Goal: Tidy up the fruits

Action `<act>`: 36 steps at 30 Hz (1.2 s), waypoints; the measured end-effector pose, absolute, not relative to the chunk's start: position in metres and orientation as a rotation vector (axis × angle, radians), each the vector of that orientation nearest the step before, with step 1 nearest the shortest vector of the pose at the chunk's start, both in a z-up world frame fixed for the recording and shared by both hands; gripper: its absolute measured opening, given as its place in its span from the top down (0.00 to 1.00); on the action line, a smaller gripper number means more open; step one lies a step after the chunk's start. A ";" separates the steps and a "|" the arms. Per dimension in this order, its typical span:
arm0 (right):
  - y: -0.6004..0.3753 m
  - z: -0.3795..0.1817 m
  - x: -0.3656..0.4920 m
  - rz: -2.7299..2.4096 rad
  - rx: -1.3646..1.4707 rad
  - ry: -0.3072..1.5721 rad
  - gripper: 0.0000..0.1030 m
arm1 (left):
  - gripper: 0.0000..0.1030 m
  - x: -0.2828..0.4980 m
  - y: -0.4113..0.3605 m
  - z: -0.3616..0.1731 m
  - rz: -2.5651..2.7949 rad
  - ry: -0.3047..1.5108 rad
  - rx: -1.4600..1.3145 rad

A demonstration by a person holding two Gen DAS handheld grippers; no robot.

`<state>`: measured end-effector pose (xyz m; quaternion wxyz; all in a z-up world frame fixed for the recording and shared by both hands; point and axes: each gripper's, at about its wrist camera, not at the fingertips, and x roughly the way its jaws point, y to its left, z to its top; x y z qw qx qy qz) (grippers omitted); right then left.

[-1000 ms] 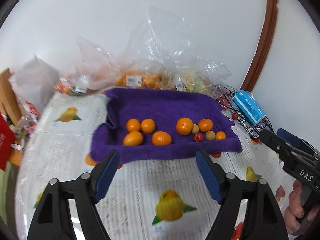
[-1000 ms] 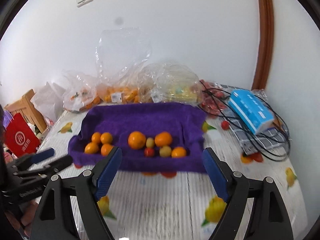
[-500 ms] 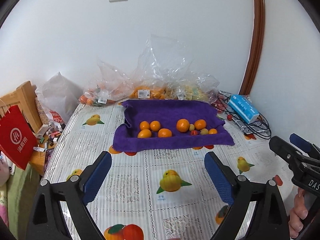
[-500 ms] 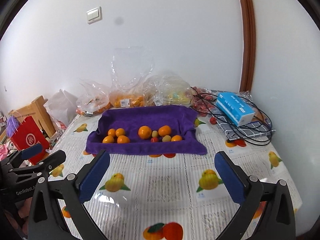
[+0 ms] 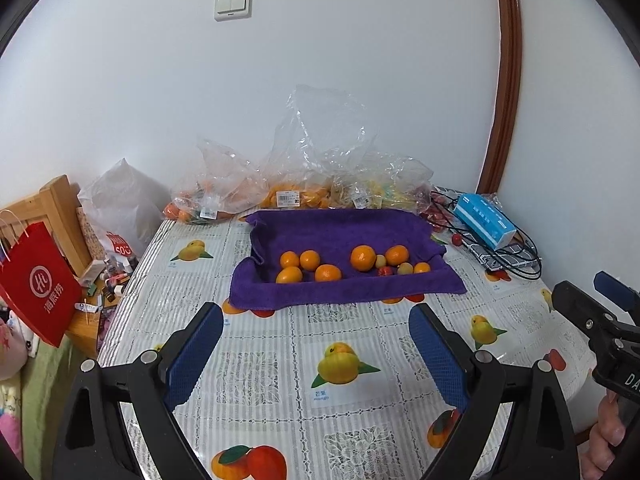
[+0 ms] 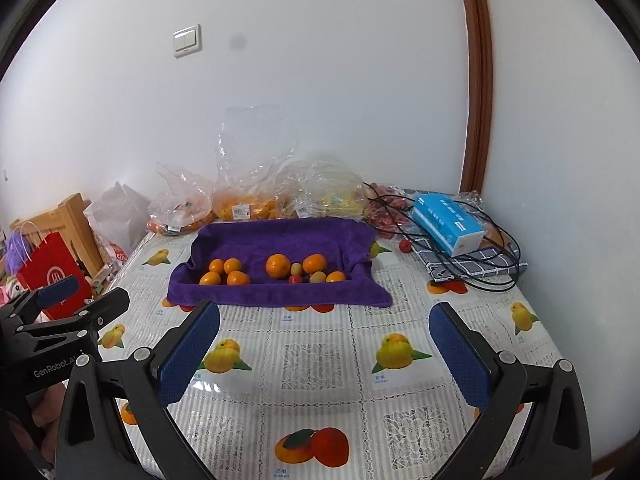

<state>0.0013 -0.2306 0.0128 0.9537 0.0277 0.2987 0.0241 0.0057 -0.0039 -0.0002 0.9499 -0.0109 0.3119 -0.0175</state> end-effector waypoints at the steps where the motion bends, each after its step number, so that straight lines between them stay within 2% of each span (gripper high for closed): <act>1: -0.231 0.013 0.001 0.047 0.058 0.607 0.00 | 0.08 0.006 -0.004 -0.001 -0.032 0.633 -0.023; 36: -0.235 0.016 -0.005 0.042 0.053 0.590 0.00 | 0.08 0.005 -0.010 0.004 -0.028 0.619 -0.014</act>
